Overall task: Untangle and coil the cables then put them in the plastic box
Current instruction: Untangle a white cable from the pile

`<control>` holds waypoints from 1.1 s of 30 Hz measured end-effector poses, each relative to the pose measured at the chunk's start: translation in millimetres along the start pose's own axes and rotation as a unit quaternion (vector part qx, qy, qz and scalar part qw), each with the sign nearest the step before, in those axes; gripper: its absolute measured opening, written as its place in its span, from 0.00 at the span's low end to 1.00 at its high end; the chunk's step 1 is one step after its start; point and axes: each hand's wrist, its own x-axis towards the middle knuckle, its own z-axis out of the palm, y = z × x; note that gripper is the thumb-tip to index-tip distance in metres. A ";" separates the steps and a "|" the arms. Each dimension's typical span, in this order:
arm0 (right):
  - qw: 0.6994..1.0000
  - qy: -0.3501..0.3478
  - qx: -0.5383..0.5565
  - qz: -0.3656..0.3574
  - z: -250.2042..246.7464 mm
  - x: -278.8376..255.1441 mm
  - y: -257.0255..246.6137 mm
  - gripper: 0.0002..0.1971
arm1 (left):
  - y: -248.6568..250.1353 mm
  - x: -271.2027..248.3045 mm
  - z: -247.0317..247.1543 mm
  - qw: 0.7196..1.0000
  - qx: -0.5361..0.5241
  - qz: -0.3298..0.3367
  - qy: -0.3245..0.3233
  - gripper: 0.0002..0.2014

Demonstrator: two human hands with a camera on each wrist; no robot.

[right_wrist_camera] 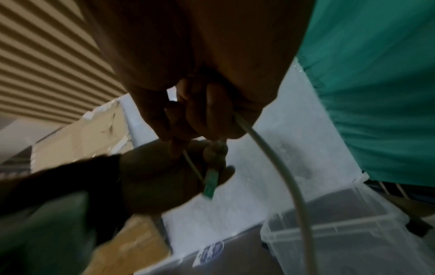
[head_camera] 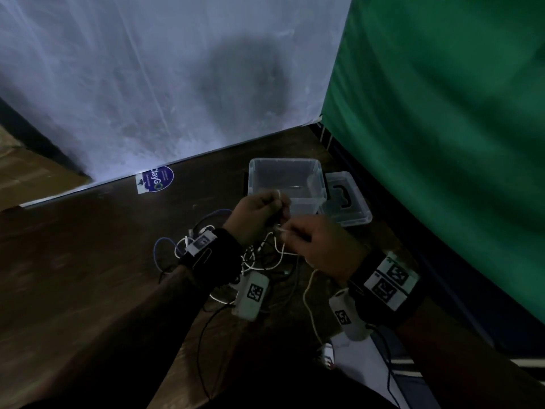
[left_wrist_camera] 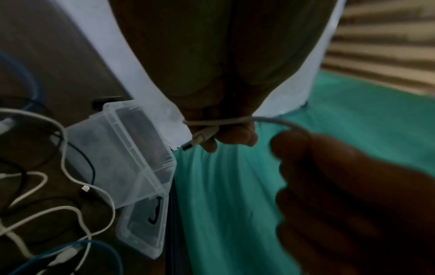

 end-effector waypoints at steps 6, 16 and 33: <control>0.989 0.137 0.051 0.015 -37.2 6.4 8.0 0.04 | 7.7 -14.9 21.7 0.995 -0.023 -0.096 -0.032 0.11; 0.975 0.125 0.150 0.102 15.2 6.0 50.0 0.09 | 13.3 -7.9 14.6 0.933 -0.316 -0.118 -0.122 0.11; 0.989 0.140 -0.042 0.010 -14.5 -4.5 16.6 0.06 | -15.8 -14.9 14.1 0.994 -0.047 -0.092 -0.046 0.12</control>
